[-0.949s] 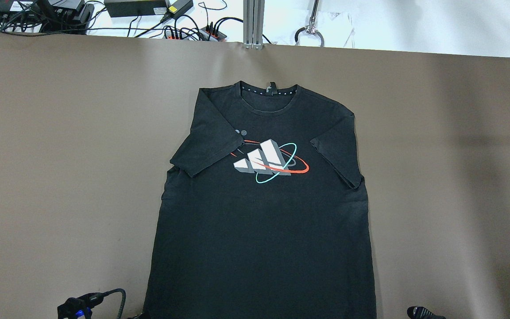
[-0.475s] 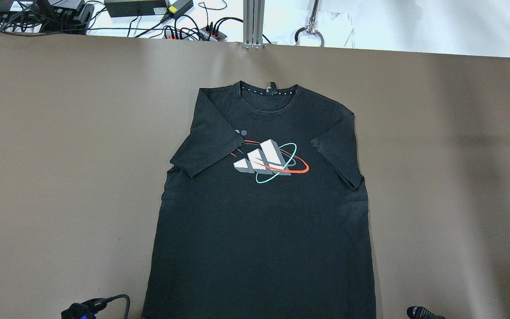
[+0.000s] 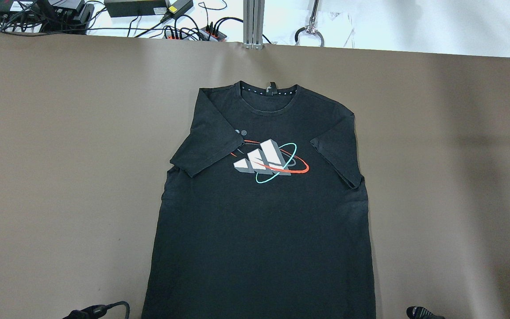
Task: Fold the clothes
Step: 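Move both grippers down to the shirt's hem corners nearest the robot, then grasp both hem corners with the left and right grippers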
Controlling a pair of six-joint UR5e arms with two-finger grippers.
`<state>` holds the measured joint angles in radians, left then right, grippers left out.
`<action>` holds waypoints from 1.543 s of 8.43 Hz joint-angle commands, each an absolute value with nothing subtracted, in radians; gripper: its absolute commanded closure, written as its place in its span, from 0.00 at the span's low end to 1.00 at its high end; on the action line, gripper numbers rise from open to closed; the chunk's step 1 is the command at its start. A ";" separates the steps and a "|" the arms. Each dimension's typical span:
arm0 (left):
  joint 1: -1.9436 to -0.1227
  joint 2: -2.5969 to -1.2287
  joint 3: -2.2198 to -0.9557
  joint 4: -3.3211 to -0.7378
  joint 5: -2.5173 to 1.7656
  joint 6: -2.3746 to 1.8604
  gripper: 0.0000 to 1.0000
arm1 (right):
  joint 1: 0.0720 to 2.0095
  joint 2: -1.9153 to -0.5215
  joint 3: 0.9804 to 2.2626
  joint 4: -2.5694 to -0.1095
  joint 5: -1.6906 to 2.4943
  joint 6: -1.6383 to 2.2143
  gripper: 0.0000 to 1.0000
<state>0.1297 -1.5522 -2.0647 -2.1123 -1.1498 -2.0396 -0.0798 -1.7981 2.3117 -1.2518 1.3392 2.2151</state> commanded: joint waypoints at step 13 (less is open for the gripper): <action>-0.390 -1.731 -2.251 -1.866 -1.598 -1.857 1.00 | 0.530 -1.506 2.329 -1.527 1.872 1.849 1.00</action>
